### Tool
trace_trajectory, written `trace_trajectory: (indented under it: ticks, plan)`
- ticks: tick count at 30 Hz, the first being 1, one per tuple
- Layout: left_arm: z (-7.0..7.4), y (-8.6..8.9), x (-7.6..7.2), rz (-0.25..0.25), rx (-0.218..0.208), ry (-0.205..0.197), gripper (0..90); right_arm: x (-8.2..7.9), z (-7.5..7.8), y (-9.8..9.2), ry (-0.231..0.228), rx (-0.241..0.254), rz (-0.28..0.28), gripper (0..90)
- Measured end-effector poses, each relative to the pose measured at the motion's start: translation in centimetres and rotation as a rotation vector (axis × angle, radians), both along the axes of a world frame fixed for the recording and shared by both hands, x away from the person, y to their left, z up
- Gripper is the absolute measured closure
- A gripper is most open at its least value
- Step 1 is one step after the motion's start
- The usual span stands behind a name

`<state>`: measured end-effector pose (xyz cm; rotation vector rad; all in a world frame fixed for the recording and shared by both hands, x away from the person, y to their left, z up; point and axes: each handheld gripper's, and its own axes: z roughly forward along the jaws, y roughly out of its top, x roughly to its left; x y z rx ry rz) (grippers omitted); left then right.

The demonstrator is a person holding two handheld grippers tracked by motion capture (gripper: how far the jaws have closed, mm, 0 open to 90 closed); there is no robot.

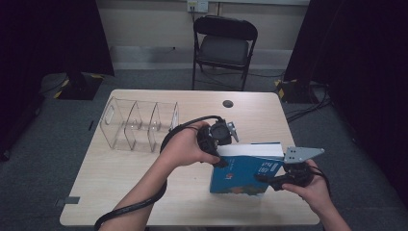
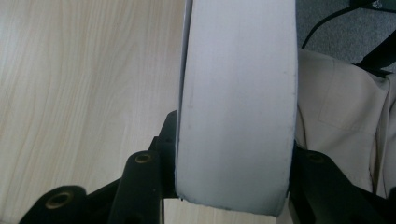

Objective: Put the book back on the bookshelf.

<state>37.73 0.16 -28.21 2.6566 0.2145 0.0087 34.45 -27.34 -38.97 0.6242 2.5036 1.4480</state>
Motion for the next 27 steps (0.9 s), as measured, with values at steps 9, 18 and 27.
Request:
trace_trajectory:
  ticks: [9, 18, 27]
  plan:
    - [-0.2, 0.0, 0.3, 0.005, -0.012, -0.031, 55.9, 0.0, -0.2, 0.1, -0.001, 0.020, -0.012, 31.1]
    - [-0.6, -1.0, 0.6, -0.021, -0.044, -0.014, 54.3, 0.2, -0.3, 0.1, 0.009, 0.042, -0.011, 31.1]
    - [-1.9, -1.9, 0.9, 0.005, -0.024, 0.042, 51.4, 0.0, -0.3, 0.2, 0.004, 0.041, -0.007, 31.1]
